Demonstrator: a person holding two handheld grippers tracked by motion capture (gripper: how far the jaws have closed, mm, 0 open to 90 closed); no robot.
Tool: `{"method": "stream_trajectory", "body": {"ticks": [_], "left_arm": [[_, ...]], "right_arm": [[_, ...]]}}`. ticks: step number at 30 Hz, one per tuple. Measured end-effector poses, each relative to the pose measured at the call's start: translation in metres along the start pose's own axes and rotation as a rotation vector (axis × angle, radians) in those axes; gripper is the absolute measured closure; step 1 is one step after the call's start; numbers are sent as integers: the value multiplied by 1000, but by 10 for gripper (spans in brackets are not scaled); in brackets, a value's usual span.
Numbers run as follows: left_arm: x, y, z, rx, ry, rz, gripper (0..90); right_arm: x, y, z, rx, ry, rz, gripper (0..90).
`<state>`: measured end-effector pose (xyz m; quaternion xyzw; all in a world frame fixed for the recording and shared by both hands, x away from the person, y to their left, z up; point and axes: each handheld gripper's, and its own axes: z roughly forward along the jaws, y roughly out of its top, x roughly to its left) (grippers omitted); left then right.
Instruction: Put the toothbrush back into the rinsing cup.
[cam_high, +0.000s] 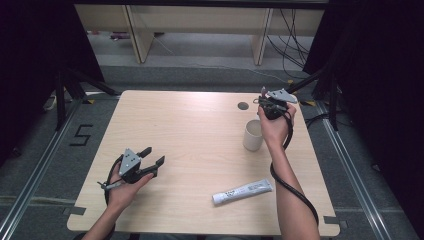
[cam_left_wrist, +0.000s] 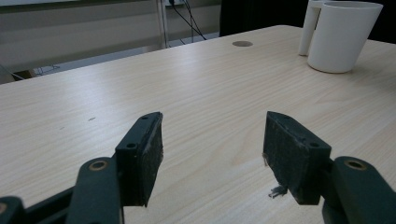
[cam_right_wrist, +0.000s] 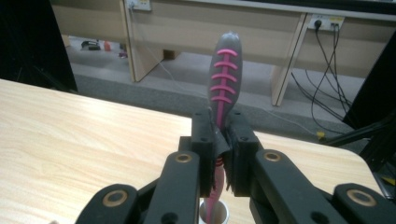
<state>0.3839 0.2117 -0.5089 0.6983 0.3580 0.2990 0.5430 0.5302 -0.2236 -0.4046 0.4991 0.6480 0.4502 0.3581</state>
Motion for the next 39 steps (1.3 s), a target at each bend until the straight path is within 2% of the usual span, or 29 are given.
{"method": "stream_trajectory", "body": {"ticks": [2, 9, 14, 16, 20, 23, 26, 28, 30, 32, 33, 39], "left_arm": [[0, 0, 0, 3, 3, -1, 374], [0, 0, 0, 0, 0, 0, 374], [0, 0, 0, 1, 1, -1, 373], [0, 0, 0, 1, 0, 0, 373], [0, 0, 0, 1, 0, -1, 374], [0, 0, -1, 3, 2, -1, 374], [0, 0, -2, 13, 9, -6, 373], [0, 0, -2, 15, 9, -4, 374], [-1, 0, -2, 14, 8, -4, 374], [0, 0, 0, 3, 3, 0, 374], [0, 0, 0, 2, 3, 2, 373], [-1, 0, -1, 6, 4, -3, 374]], "right_arm": [[-2, -1, 1, 5, -2, -23, 839], [-1, -6, 3, 32, -3, 6, 839], [-2, -8, 4, 49, 5, -6, 839], [-1, -9, 4, 64, 11, 8, 837], [-3, -10, 5, 67, 14, -23, 837], [-1, -12, 5, 86, 17, 11, 837], [-3, -13, 6, 88, 14, -14, 837], [-2, -15, 6, 92, 10, 5, 837], [-4, -15, 5, 100, 4, -8, 836], [-3, -16, 5, 103, 5, 6, 836], [-5, -16, 6, 106, 9, -20, 835], [-5, -16, 6, 112, 11, -15, 831]]}}
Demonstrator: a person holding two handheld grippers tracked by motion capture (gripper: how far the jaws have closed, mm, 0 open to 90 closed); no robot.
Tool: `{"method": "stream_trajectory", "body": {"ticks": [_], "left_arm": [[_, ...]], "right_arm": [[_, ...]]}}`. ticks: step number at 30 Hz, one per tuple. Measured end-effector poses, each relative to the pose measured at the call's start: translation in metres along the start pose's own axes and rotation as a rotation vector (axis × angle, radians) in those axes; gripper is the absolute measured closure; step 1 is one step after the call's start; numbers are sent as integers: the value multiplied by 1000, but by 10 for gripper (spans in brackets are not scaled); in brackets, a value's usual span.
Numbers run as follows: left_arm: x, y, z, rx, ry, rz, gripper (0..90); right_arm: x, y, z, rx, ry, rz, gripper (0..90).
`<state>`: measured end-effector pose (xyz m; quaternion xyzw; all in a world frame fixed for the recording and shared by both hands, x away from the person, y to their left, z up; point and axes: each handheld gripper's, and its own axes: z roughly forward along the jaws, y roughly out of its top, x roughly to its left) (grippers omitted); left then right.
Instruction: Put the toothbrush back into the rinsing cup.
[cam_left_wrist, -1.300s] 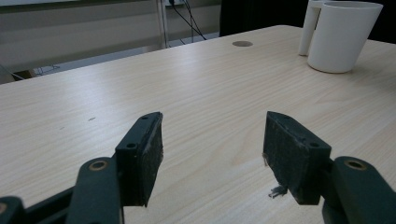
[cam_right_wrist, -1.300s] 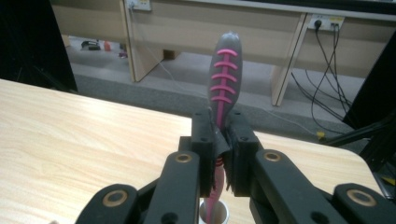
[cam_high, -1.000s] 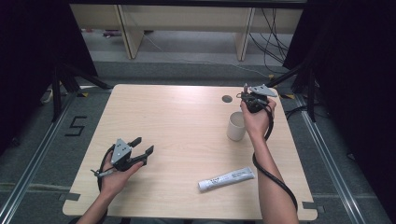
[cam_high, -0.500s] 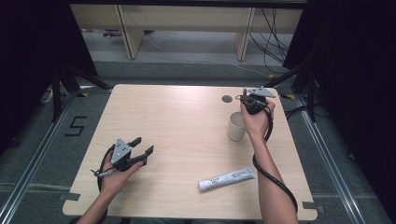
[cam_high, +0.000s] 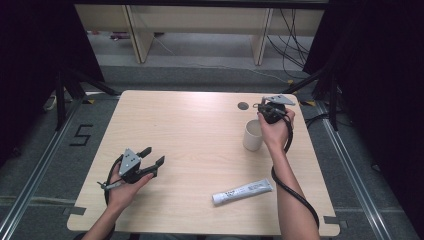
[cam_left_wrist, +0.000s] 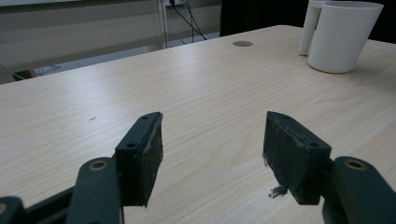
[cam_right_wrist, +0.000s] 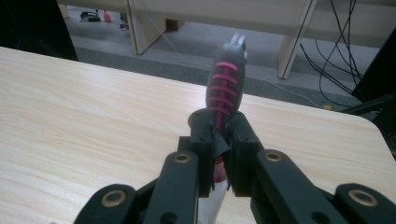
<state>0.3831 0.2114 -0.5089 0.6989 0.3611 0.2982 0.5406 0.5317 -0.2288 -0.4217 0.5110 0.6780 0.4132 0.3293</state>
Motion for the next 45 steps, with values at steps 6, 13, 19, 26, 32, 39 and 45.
{"method": "stream_trajectory", "body": {"ticks": [6, 13, 19, 26, 32, 39, 45], "left_arm": [[1, 0, 0, -6, -2, 4, 373], [0, 0, 0, -6, -5, 8, 373], [0, 1, -1, 10, 5, 3, 373], [0, 1, -2, 7, 5, 3, 373], [0, 1, -2, 7, 6, 3, 370], [0, 0, 0, 11, 7, 3, 368], [-1, -1, 5, 2, -9, 7, 368]], "right_arm": [[3, -1, -1, 19, -11, 23, 796], [2, -1, -2, 38, -9, 30, 679], [2, 1, -9, 63, 4, 64, 565], [0, 0, -23, 88, 26, 78, 495], [-6, -4, -39, 120, 39, 56, 452], [-10, -12, -61, 179, 83, -22, 406], [-10, -24, -75, 231, 149, -87, 397]]}}
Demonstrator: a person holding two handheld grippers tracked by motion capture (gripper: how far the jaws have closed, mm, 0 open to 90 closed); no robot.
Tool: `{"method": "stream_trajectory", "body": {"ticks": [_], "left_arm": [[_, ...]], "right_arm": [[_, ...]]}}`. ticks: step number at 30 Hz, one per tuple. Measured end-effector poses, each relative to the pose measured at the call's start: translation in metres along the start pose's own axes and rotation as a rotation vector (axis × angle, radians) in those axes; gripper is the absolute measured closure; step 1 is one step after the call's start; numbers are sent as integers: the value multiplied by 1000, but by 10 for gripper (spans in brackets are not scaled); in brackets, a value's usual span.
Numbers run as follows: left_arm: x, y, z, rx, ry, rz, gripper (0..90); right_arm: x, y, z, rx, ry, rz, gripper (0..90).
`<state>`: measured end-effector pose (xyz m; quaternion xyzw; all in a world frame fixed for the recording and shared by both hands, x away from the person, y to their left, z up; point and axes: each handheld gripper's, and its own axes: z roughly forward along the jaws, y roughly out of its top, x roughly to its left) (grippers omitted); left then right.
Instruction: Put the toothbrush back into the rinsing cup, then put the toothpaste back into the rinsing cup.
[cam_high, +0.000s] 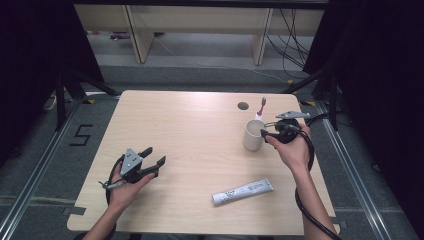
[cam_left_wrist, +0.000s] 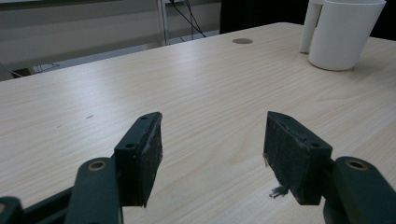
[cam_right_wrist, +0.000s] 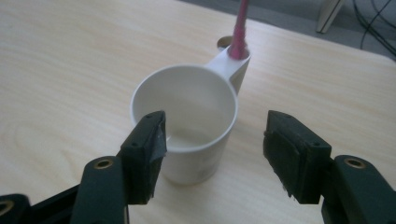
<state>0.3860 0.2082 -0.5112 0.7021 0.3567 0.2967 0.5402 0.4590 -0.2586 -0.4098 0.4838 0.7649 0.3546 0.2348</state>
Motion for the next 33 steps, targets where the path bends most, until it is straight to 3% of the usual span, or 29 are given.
{"method": "stream_trajectory", "body": {"ticks": [2, 3, 6, 7, 9, 10, 12, 13, 14, 15, 16, 22, 25, 27, 28, 33], "left_arm": [[-1, 0, -1, 16, 7, 4, 367], [-1, 0, -1, 17, 7, 1, 367], [-1, 0, -1, 19, 5, 0, 367], [0, 0, -1, 20, 6, 0, 367], [0, 0, -1, 18, 6, 1, 367], [0, 0, -1, 16, 5, 1, 367], [0, 0, -1, 17, 6, -2, 367], [0, 0, -1, 18, 6, -1, 368], [0, 0, -1, 19, 5, -1, 367], [0, 0, -1, 20, 5, -2, 367], [0, 0, -1, 20, 5, -3, 367], [0, 0, -1, 18, 5, 1, 367], [-1, 0, -1, 20, 3, 0, 367], [-1, 0, -1, 13, 0, 3, 367], [-1, 1, -1, 5, -3, 1, 367], [1, 2, -3, 13, 13, -3, 367]], "right_arm": [[3, -4, -5, 32, 26, 3, 409], [3, -6, -5, 20, 26, -16, 411], [5, -14, -8, 71, 61, 0, 418], [5, -17, -7, 56, 64, -15, 420], [7, -20, -9, 87, 73, 15, 423], [5, -22, -7, 66, 71, -20, 424], [6, -25, -8, 73, 83, -8, 424], [8, -26, -9, 86, 76, 20, 424], [7, -27, -9, 71, 74, -11, 424], [10, -28, -9, 86, 88, 23, 426], [11, -29, -9, 82, 88, 24, 426], [11, -34, -9, 89, 89, -20, 426], [14, -36, -10, 116, 107, 23, 426], [11, -37, -9, 103, 116, 11, 426], [13, -38, -10, 100, 94, 12, 426], [12, -39, -9, 121, 115, -26, 424]]}}
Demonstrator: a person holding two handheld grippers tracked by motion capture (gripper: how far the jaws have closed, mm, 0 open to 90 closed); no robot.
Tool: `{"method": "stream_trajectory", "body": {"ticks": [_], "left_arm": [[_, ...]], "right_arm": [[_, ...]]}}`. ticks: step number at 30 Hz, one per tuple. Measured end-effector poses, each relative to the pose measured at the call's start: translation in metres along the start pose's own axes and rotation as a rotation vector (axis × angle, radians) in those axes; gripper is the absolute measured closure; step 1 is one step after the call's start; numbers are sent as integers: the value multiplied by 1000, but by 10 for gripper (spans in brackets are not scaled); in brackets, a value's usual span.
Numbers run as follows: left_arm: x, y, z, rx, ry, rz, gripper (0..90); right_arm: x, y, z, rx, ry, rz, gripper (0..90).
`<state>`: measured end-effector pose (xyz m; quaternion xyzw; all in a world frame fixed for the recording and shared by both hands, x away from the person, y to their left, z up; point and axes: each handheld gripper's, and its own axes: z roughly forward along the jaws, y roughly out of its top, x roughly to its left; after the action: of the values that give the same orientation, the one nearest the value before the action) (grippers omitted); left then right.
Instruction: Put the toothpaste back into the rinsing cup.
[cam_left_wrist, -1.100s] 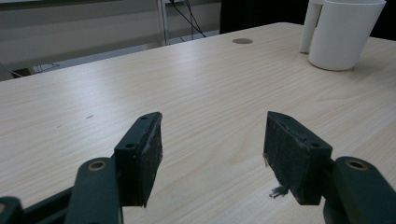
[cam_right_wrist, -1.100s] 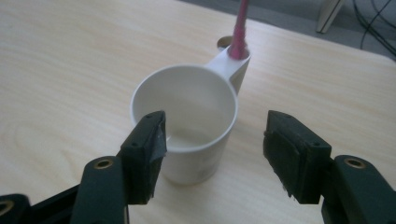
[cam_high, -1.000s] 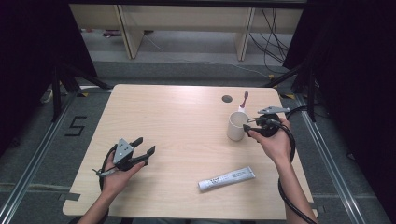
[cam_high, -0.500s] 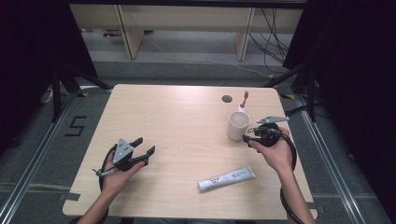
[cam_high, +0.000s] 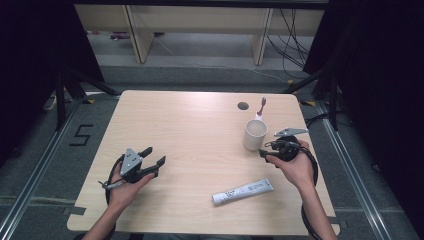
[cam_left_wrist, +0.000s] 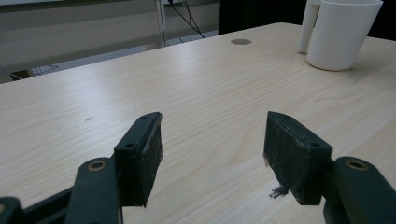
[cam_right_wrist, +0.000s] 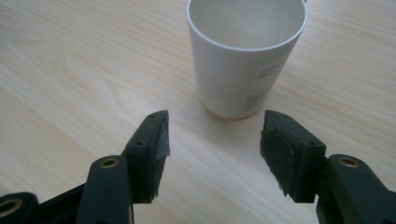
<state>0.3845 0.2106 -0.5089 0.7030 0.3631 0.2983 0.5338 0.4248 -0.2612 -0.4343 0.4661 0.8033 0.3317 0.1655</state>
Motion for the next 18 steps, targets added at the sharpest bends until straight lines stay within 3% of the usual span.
{"method": "stream_trajectory", "body": {"ticks": [1, 4, 5, 6, 7, 8, 11, 13, 15, 17, 18], "left_arm": [[1, 0, 1, -14, -7, 0, 367], [0, -1, -1, 8, 7, -1, 366], [0, -1, -1, 7, 6, 1, 366], [0, -1, -1, 7, 6, 1, 366], [0, -1, 0, 9, 5, 3, 366], [-1, -1, 0, 10, 3, 8, 366], [-1, 0, 0, 7, -4, 10, 364], [-1, 0, 1, -3, -12, 10, 361], [0, 0, -2, 10, -5, 9, 360], [1, 0, -2, 7, -4, 10, 360], [2, 0, -2, 0, -12, 11, 359]], "right_arm": [[1, 0, 0, 15, 5, 7, 424], [0, -2, 2, 29, 16, -13, 425], [-1, -3, 5, 8, 17, -18, 424], [-3, -3, 5, 22, 15, -61, 424], [-2, -3, 4, 48, 27, -50, 425], [-4, -4, 5, 44, 28, -79, 425], [0, -4, 5, 87, 72, -78, 425], [2, -3, 6, 124, 109, -107, 424], [5, -2, 7, 150, 157, -176, 433], [11, -1, 8, 206, 229, -294, 436], [14, 0, 10, 218, 271, -375, 436]]}}
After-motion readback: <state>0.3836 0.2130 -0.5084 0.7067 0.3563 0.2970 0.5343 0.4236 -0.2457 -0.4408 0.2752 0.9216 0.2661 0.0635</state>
